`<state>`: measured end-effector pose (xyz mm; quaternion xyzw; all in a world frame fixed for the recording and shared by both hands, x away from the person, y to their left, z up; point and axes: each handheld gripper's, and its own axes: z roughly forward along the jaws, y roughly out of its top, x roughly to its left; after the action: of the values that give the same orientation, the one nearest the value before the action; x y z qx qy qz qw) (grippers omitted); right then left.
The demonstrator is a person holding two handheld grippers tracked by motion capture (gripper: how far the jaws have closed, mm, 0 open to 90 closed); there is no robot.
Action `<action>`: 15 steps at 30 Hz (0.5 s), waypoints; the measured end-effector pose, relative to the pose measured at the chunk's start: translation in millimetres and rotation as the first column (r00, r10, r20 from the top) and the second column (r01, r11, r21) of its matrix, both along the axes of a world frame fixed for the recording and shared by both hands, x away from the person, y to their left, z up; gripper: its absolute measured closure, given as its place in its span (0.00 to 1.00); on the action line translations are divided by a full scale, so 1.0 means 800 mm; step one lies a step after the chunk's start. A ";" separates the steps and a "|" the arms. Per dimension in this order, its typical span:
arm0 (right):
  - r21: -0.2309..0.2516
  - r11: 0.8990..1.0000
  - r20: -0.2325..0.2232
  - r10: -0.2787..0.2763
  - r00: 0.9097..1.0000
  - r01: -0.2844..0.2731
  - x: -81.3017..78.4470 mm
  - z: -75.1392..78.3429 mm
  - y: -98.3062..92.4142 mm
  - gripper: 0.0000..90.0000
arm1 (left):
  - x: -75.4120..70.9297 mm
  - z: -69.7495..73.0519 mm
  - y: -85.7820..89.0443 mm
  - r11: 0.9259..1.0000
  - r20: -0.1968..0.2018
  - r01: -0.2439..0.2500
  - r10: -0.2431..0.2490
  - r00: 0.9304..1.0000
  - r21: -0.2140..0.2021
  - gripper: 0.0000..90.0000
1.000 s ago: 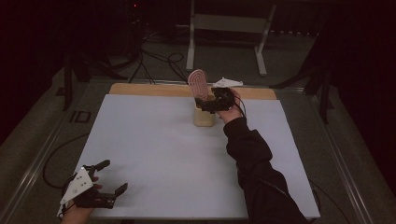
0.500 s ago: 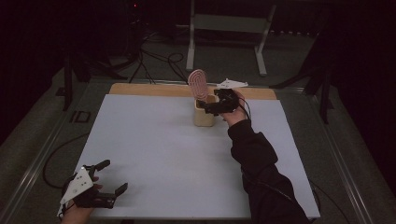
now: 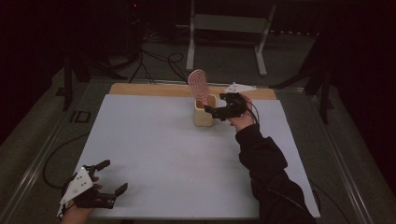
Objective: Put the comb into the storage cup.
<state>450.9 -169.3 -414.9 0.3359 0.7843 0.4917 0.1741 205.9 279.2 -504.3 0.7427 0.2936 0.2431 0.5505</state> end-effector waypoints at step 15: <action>0.001 1.000 0.005 0.025 1.000 -0.025 -0.040 0.000 -0.030 0.11 | -0.001 0.000 -0.001 1.000 0.001 0.002 -0.002 1.000 0.001 0.00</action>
<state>418.8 -193.5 -415.2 0.3252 0.7877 0.4950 0.1697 205.4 278.7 -504.1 0.7433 0.2925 0.2431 0.5503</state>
